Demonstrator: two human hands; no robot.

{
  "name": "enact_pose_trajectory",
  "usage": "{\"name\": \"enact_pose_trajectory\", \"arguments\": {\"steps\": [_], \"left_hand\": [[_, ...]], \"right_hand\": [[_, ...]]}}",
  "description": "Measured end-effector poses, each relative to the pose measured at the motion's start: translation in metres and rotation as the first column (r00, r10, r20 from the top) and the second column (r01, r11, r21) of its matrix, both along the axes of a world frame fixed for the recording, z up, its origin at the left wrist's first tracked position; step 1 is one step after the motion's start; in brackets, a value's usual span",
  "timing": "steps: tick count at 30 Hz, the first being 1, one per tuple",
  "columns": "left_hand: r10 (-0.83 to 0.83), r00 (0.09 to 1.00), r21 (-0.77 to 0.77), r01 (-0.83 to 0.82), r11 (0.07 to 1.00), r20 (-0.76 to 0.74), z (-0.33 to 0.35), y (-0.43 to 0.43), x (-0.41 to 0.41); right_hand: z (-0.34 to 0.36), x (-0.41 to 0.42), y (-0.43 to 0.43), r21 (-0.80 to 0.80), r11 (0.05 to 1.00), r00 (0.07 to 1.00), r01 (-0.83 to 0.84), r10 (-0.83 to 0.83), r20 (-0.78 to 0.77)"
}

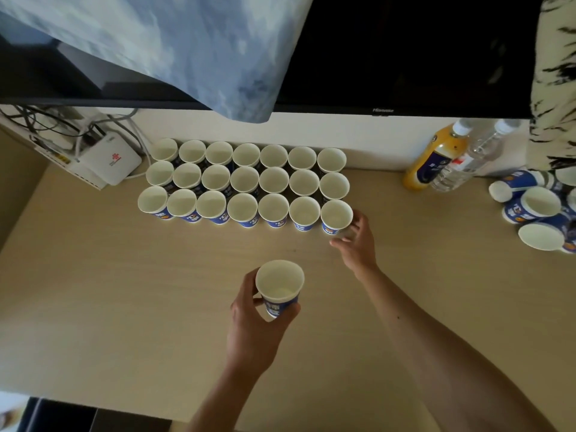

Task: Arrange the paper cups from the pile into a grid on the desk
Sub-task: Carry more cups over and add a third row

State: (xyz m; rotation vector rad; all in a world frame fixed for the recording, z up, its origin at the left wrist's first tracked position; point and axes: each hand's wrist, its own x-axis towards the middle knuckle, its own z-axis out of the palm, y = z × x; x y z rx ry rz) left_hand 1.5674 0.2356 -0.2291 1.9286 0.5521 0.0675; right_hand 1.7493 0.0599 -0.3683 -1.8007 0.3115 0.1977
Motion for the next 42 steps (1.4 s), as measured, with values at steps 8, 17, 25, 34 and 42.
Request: {"name": "enact_pose_trajectory", "arguments": {"steps": [8,17,25,34,42], "left_hand": [[0.004,0.999,-0.062,-0.002,0.998,0.032,0.002,0.039,0.005],[0.105,0.991,-0.089,-0.098,0.991,0.077,-0.008,0.131,0.003],[0.208,0.975,-0.082,-0.201,0.976,0.079,-0.04,0.223,-0.005],[0.219,0.971,0.0,-0.22,0.976,0.101,-0.091,0.29,0.018],[0.213,0.973,-0.005,-0.213,0.977,0.091,-0.13,0.31,0.047]], "right_hand": [[0.028,-0.076,0.022,-0.101,0.976,0.977,0.192,-0.2,-0.073],[0.078,-0.116,0.135,0.011,0.996,0.996,0.088,-0.088,-0.026],[0.098,-0.122,0.229,0.059,0.997,0.998,-0.057,0.059,-0.027],[0.087,-0.122,0.285,-0.048,0.994,0.995,-0.095,0.093,-0.041],[0.081,-0.125,0.3,-0.115,0.987,0.991,-0.114,0.104,-0.088]]}}
